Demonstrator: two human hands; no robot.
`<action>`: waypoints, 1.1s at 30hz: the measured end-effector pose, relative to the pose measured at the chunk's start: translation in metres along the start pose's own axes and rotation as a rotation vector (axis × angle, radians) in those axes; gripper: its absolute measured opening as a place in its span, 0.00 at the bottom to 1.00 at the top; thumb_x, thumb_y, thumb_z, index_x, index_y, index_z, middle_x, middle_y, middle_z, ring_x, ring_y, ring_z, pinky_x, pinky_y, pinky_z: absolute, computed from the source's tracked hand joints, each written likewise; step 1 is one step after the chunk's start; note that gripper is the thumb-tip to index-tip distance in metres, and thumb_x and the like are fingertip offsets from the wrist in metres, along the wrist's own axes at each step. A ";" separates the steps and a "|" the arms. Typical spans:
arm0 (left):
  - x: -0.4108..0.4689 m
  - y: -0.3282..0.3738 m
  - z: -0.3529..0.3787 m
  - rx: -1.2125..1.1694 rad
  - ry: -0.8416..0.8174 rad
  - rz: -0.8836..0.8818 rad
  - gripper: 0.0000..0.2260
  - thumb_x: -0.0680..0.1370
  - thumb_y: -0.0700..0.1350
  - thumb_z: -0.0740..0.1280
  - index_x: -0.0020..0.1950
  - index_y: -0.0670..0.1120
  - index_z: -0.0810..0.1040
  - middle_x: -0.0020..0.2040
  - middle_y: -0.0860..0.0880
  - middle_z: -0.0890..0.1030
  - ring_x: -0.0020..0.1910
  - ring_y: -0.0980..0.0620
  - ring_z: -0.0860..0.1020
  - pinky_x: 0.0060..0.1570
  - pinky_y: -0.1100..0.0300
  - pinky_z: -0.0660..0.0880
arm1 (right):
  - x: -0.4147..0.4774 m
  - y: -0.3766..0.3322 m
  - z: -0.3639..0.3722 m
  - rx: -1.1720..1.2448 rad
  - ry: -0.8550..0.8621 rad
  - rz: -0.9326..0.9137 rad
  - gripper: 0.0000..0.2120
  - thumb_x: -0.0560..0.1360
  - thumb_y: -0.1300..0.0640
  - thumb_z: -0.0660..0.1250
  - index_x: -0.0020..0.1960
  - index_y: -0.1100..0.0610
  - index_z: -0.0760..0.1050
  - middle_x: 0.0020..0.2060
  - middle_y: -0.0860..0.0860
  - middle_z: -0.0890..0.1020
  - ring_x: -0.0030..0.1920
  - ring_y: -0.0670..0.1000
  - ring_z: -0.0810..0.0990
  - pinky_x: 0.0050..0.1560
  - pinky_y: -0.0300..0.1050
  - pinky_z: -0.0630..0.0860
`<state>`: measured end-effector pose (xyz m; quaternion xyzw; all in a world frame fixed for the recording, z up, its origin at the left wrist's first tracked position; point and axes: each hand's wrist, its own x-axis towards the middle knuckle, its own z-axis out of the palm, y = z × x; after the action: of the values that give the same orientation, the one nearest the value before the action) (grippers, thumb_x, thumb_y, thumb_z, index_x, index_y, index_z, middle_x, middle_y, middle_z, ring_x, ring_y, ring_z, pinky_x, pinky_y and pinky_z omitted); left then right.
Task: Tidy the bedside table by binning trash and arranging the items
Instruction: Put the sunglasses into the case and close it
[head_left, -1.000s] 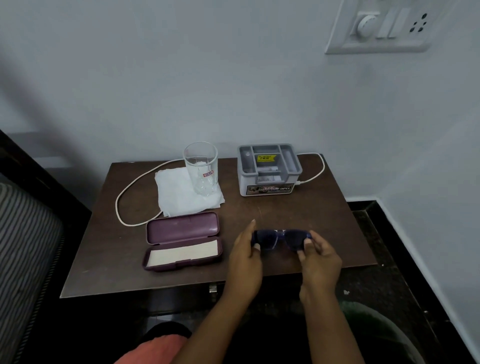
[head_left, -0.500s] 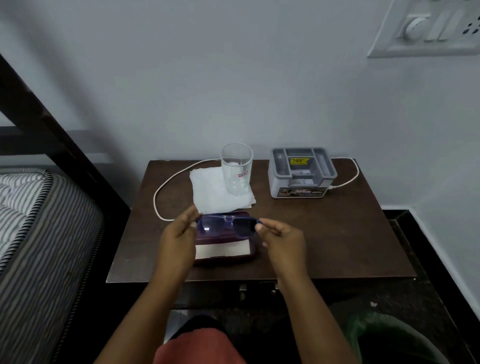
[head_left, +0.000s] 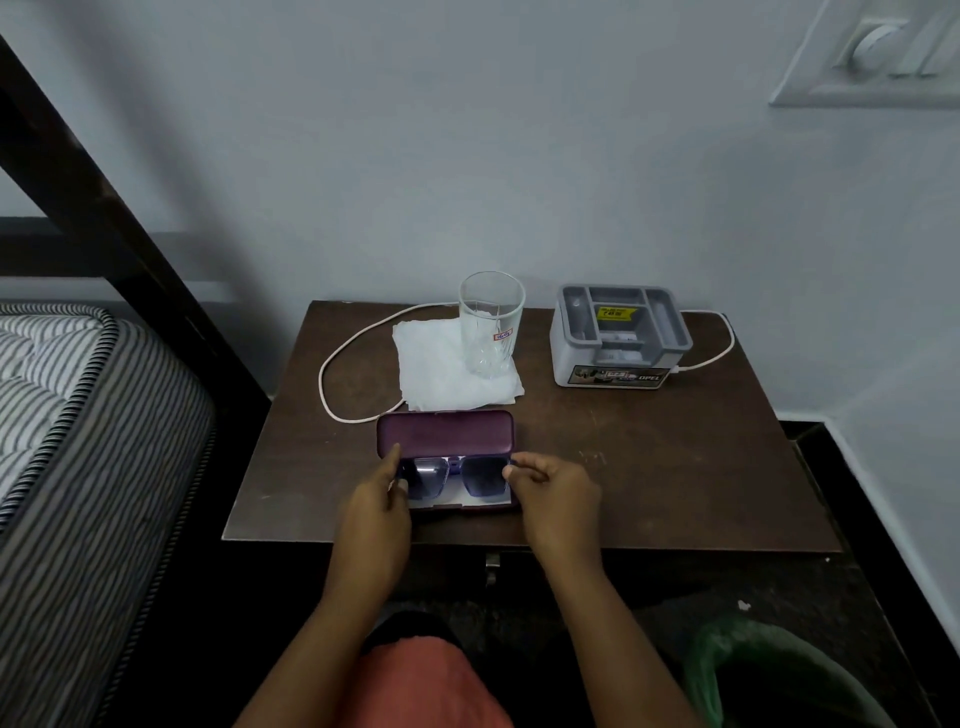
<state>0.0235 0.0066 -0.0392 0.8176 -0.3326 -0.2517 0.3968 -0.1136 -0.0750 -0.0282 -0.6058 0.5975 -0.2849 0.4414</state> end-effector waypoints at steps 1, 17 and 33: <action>-0.001 -0.001 0.000 -0.002 0.004 0.000 0.20 0.79 0.35 0.59 0.71 0.41 0.68 0.68 0.42 0.74 0.66 0.47 0.72 0.54 0.67 0.63 | 0.000 0.000 0.001 -0.005 0.000 -0.007 0.10 0.73 0.62 0.69 0.54 0.61 0.81 0.45 0.56 0.85 0.39 0.45 0.79 0.36 0.20 0.68; -0.009 -0.003 -0.001 0.018 0.103 -0.003 0.21 0.77 0.37 0.64 0.69 0.44 0.70 0.56 0.38 0.82 0.53 0.44 0.79 0.50 0.57 0.71 | -0.005 0.005 0.011 -0.131 0.022 -0.086 0.08 0.73 0.62 0.68 0.51 0.60 0.82 0.47 0.57 0.83 0.45 0.53 0.82 0.50 0.43 0.78; 0.014 -0.030 -0.007 -0.225 0.230 -0.145 0.21 0.78 0.37 0.62 0.71 0.42 0.66 0.67 0.42 0.73 0.61 0.50 0.73 0.65 0.55 0.67 | 0.012 0.012 0.007 0.035 -0.053 0.050 0.16 0.77 0.61 0.62 0.65 0.57 0.72 0.57 0.53 0.78 0.56 0.52 0.77 0.60 0.44 0.72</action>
<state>0.0474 0.0138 -0.0624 0.8132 -0.1950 -0.2201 0.5023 -0.1115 -0.0836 -0.0442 -0.5902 0.5953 -0.2680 0.4748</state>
